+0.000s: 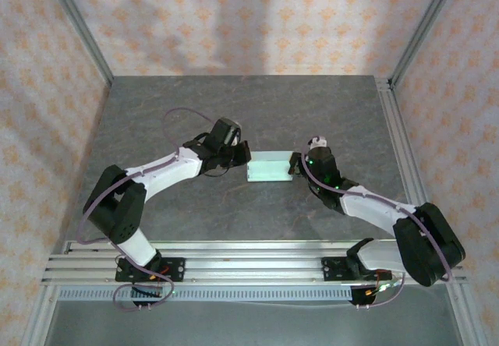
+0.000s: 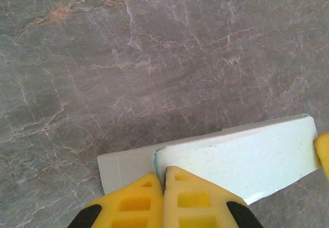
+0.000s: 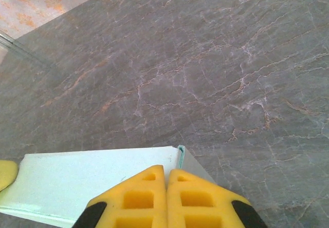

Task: Fold the paper box

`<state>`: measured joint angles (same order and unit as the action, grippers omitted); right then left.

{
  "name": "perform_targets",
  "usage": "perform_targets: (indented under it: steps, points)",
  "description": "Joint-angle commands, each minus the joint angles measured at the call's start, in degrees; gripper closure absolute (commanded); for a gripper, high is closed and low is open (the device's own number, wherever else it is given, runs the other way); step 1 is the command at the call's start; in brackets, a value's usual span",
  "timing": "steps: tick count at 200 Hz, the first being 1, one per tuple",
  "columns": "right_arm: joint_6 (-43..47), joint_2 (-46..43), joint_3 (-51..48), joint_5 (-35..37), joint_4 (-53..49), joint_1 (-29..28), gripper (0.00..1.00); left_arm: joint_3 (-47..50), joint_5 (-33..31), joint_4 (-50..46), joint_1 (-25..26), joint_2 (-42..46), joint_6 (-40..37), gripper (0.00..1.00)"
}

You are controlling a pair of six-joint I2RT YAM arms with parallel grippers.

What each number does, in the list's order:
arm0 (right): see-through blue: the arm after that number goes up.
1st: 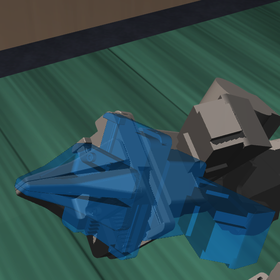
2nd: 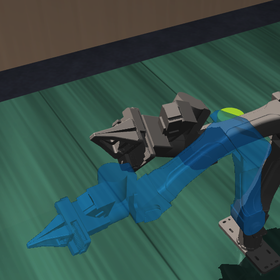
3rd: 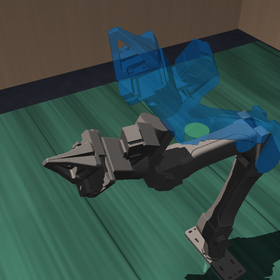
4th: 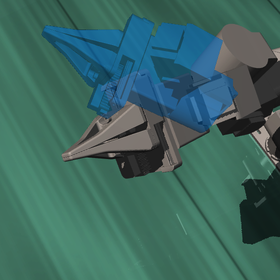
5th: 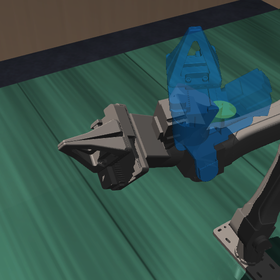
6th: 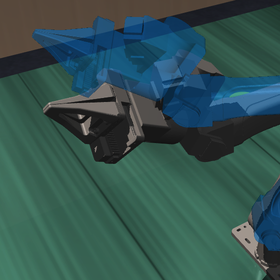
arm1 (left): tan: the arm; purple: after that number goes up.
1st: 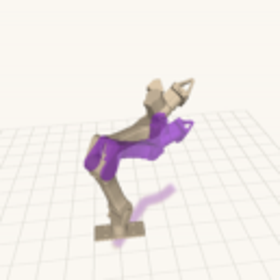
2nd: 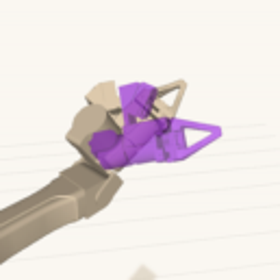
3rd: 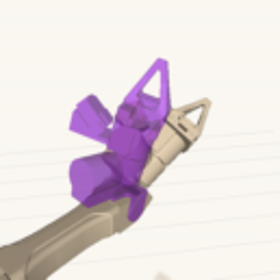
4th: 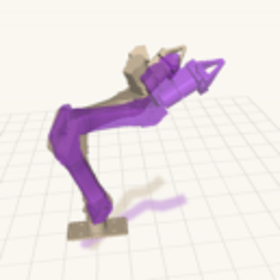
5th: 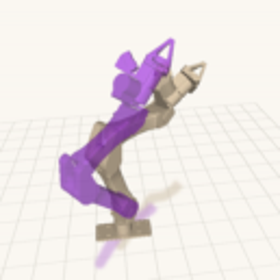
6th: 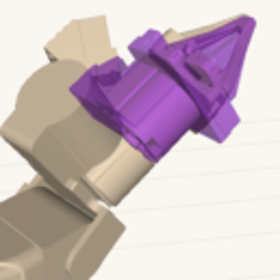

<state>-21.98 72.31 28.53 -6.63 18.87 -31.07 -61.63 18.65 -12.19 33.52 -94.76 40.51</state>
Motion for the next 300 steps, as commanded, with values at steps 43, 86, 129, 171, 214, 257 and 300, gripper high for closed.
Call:
perform_targets:
  steps: [43,86,129,171,214,257,300]
  points:
    - [3.4,-4.2,3.2,-10.0,-15.5,-6.4,0.82,-2.5,2.6,-14.6,6.4,-3.6,-3.9,0.75]
    - [5.3,-5.7,8.8,-8.0,-20.0,-5.1,0.58,-10.3,-2.2,-18.1,6.4,-3.4,-4.9,0.62]
    - [15.3,-9.6,12.9,-8.1,-28.3,-0.9,0.33,-11.6,-4.7,-20.8,5.5,-0.9,-7.0,0.43]
    - [28.1,-9.0,18.2,-11.1,-35.3,0.7,0.18,-7.8,-3.7,-19.3,0.6,4.5,-7.4,0.29]
    - [45.0,-1.4,27.3,-20.7,-45.5,0.3,0.13,-0.4,-2.1,-18.2,-9.7,11.6,-7.1,0.11]
    - [59.8,8.6,38.8,-19.0,-53.9,-4.7,0.06,7.2,0.3,-19.9,-19.8,19.0,-7.3,0.00]
    - [71.4,20.9,50.7,-19.1,-60.7,-5.8,0.01,10.4,3.7,-20.9,-23.2,23.3,-7.5,0.00]
